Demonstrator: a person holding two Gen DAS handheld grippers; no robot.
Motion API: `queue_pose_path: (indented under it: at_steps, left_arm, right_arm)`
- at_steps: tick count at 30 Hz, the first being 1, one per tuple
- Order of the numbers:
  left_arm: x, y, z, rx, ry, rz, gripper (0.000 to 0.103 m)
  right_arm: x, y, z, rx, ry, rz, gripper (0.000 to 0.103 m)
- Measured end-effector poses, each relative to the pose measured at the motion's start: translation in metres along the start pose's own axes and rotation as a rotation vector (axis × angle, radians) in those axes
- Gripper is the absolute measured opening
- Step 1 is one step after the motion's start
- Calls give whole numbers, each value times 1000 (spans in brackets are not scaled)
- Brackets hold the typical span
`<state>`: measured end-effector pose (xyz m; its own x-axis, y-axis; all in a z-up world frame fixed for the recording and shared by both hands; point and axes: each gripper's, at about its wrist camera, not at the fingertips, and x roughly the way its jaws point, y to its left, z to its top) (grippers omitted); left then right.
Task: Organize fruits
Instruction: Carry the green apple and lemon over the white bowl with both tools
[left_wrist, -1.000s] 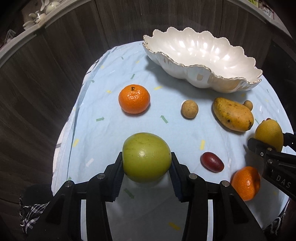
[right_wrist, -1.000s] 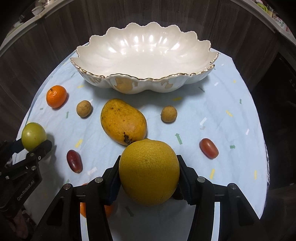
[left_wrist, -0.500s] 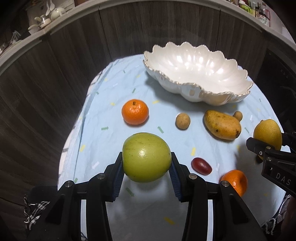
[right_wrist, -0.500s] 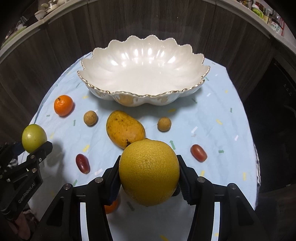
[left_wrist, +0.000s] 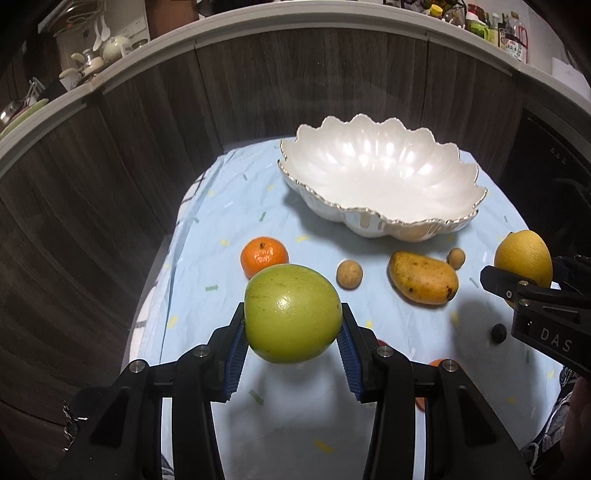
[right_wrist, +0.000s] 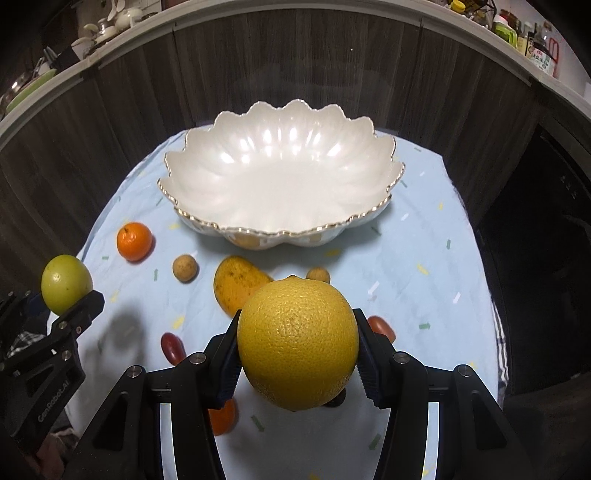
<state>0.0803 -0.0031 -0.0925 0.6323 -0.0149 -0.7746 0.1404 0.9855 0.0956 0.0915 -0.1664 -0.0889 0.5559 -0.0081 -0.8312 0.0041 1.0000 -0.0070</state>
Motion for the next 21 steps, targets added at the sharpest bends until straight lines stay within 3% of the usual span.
queue_pose_path:
  at_steps: [21]
  left_arm:
    - [0, -12, 57, 1, -77, -17, 44]
  right_arm:
    - [-7, -26, 44, 43, -84, 3, 54]
